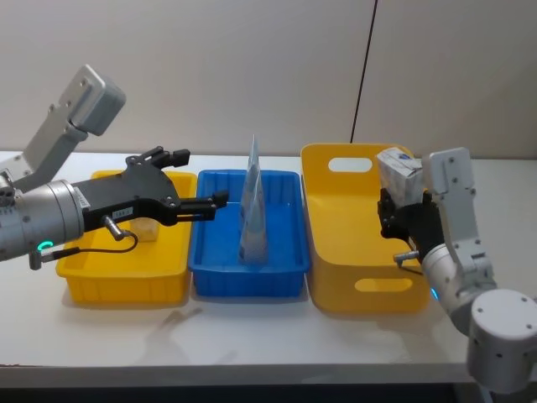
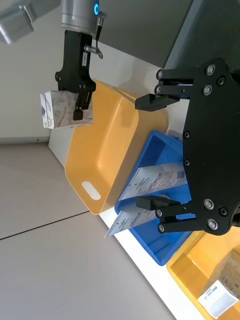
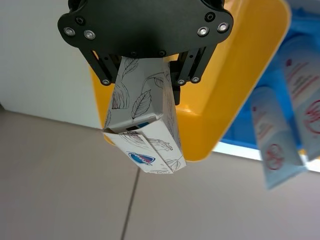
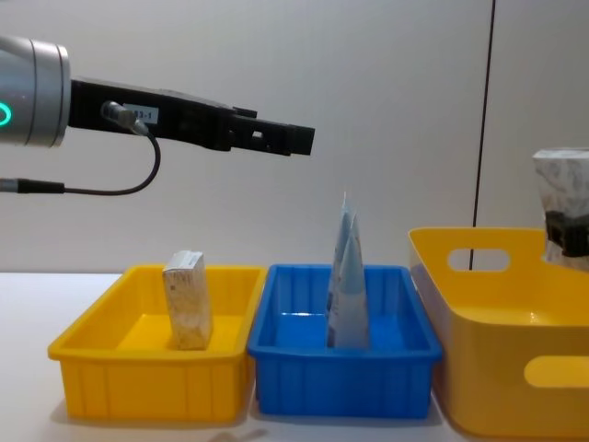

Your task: Bimanual collaborative sorting of washing and personal care products

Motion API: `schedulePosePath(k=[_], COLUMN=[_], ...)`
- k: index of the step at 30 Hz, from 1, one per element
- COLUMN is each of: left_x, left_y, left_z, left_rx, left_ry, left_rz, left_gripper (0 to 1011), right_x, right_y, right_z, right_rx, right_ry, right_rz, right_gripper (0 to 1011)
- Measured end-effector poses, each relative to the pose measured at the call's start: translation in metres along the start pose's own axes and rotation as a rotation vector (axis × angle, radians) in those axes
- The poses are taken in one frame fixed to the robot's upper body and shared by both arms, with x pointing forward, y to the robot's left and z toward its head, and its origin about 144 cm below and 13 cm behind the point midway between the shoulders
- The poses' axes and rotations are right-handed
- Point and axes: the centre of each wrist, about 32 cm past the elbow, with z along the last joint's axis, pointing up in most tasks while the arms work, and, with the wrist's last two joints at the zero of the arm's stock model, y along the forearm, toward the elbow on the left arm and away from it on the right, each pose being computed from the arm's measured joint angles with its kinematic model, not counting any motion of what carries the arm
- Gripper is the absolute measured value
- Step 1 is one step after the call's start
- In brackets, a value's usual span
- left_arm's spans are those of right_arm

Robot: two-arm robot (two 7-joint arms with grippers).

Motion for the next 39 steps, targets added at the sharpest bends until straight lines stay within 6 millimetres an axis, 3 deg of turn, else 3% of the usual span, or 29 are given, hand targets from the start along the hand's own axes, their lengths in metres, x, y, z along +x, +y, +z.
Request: schedulePosePath(k=[17,39], left_x=[0.000,0.000], left_y=[0.000,0.000], left_z=[0.000,0.000], left_rx=[0.001,0.001], left_ry=[0.001,0.001], left_rz=[0.003,0.003], left_gripper=[1001,1001], right_x=[-0.026,-0.038], right_y=[0.048,0.063], right_z=[0.012,0.027], right_rx=[-0.115,-0.118], right_ry=[-0.010,-0.033], right_rz=[-0.221,-0.188], right_gripper=[357,357])
